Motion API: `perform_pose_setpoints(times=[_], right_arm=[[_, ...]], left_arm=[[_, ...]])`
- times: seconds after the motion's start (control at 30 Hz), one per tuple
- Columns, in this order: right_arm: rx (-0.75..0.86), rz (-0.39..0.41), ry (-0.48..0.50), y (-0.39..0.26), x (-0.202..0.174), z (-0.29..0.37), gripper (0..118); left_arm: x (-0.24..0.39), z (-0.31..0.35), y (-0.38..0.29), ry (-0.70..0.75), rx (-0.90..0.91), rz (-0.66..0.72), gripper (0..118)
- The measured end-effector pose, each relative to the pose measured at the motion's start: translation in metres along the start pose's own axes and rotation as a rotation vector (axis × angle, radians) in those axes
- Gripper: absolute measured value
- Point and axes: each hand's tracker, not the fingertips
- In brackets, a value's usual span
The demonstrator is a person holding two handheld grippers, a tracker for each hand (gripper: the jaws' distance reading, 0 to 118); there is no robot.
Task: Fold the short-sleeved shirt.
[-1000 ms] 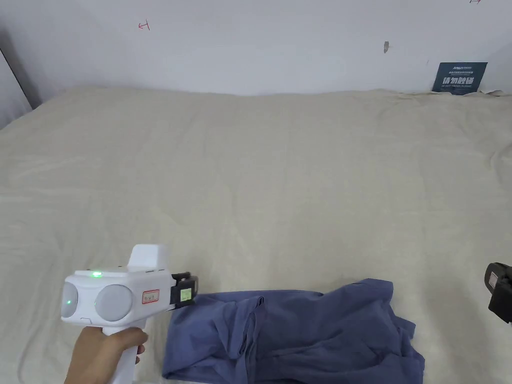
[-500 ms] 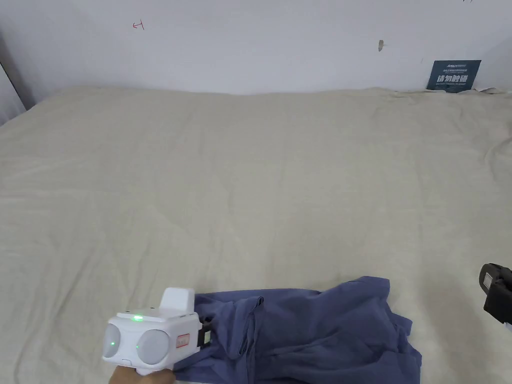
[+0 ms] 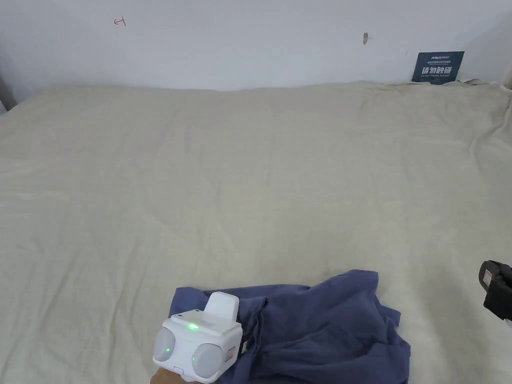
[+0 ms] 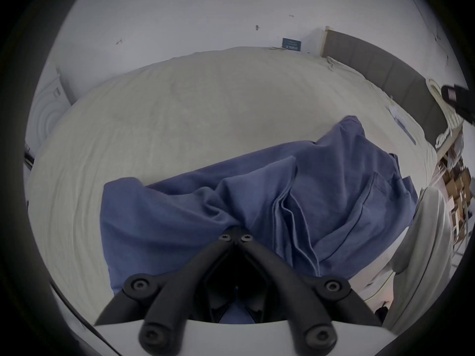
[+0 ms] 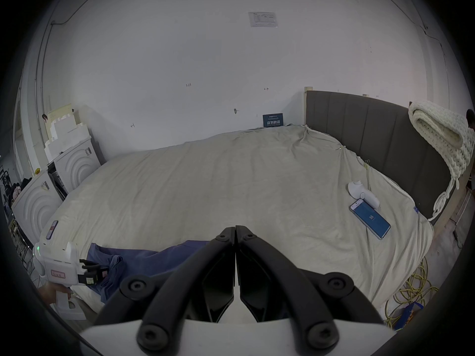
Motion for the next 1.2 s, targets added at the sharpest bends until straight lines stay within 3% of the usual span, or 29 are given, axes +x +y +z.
perform_pose_setpoints(times=[0.37, 0.67, 0.83, 1.0, 1.17, 1.2], right_arm=[[-0.003, -0.006, -0.001, -0.001, 0.001, 0.001, 0], [0.013, -0.002, 0.001, 0.006, 0.0, 0.002, 0], [0.018, 0.001, 0.003, 0.007, -0.001, 0.002, 0], [0.014, 0.003, 0.004, 0.006, -0.002, 0.002, 0], [0.009, 0.003, 0.004, 0.005, -0.002, 0.002, 0], [0.008, 0.003, 0.005, 0.005, -0.002, 0.002, 0]], left_arm=[[0.01, 0.001, 0.004, -0.02, 0.011, -0.009, 0], [-0.052, 0.055, 0.03, -0.134, 0.097, 0.151, 0], [-0.108, 0.068, 0.032, -0.234, 0.082, 0.334, 0], [-0.145, 0.059, 0.021, -0.237, 0.012, 0.383, 0], [-0.164, 0.043, 0.007, -0.284, -0.071, 0.444, 14], [-0.168, 0.038, 0.005, -0.284, -0.083, 0.463, 22]])
